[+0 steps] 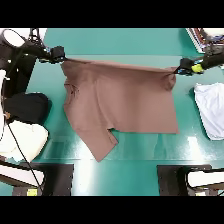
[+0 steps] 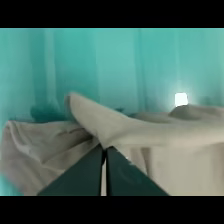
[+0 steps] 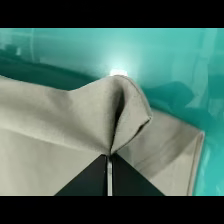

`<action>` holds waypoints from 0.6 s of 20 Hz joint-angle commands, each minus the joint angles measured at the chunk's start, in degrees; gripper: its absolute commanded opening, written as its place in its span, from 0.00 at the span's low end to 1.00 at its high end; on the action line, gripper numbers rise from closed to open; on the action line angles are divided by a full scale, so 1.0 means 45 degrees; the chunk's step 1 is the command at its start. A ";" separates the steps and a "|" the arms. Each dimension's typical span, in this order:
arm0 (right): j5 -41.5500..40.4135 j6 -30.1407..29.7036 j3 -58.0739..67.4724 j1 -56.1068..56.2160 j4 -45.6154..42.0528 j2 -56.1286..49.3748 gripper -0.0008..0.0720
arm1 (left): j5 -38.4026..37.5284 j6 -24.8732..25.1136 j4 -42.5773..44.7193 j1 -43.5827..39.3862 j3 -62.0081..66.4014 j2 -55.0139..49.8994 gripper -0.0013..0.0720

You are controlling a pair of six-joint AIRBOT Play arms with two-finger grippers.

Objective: Fold the shirts.

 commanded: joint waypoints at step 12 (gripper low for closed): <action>0.0879 -0.0704 0.2914 -0.0457 0.0869 -0.1540 0.52 | -0.3021 -0.0005 0.0223 0.0908 0.0515 -0.0529 0.81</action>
